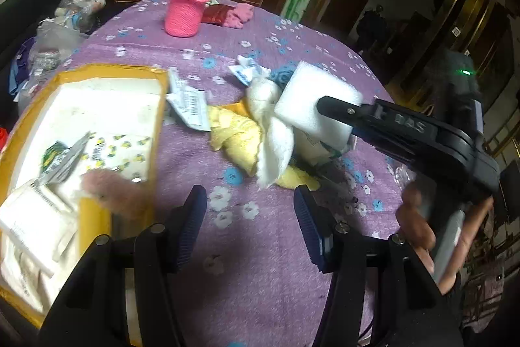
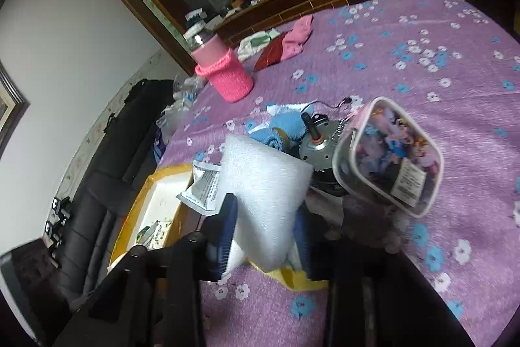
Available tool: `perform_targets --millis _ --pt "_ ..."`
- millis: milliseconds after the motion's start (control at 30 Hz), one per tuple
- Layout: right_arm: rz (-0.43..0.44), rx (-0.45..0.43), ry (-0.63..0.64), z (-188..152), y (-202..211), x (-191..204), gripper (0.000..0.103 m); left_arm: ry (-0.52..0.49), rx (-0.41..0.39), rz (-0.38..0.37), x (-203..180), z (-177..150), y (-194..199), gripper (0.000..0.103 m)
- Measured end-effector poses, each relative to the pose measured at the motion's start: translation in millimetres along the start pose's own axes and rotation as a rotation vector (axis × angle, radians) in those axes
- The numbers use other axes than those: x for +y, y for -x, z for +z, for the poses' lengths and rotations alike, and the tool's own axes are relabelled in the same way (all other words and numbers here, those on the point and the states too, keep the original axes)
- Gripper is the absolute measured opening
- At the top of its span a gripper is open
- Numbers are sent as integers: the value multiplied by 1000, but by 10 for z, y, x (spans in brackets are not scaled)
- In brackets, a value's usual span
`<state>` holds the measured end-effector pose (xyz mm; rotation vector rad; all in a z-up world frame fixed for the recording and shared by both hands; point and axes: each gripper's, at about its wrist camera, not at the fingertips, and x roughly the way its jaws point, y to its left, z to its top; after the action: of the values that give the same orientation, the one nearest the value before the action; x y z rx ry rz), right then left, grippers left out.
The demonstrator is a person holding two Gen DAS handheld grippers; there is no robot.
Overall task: Organize soft objects
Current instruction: 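Grasp the white cloth with the left tool while the right tool grasps the white foam sheet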
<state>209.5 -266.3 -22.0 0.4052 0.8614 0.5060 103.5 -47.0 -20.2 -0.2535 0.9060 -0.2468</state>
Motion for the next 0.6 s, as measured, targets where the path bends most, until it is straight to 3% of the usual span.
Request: perform_targets --millis 100,267,333,367,467,600 --pt "43 -43 -22 -79 216 -60 18 -40 14 -8 -108 81 -142 54" --pt "33 -115 -50 -256 576 -186 13 -114 41 10 -315 245 -490 53" --pt "14 -139 -47 -318 679 -200 13 -145 49 24 -387 321 -645 32" --pt "12 -141 -44 -352 692 -190 13 -149 61 41 -408 350 -731 8" --pt "17 -145 -42 -438 756 -189 13 -191 89 107 -432 348 -842 3" --pt "39 -143 -27 -511 824 -187 13 -157 55 46 -358 171 -465 3"
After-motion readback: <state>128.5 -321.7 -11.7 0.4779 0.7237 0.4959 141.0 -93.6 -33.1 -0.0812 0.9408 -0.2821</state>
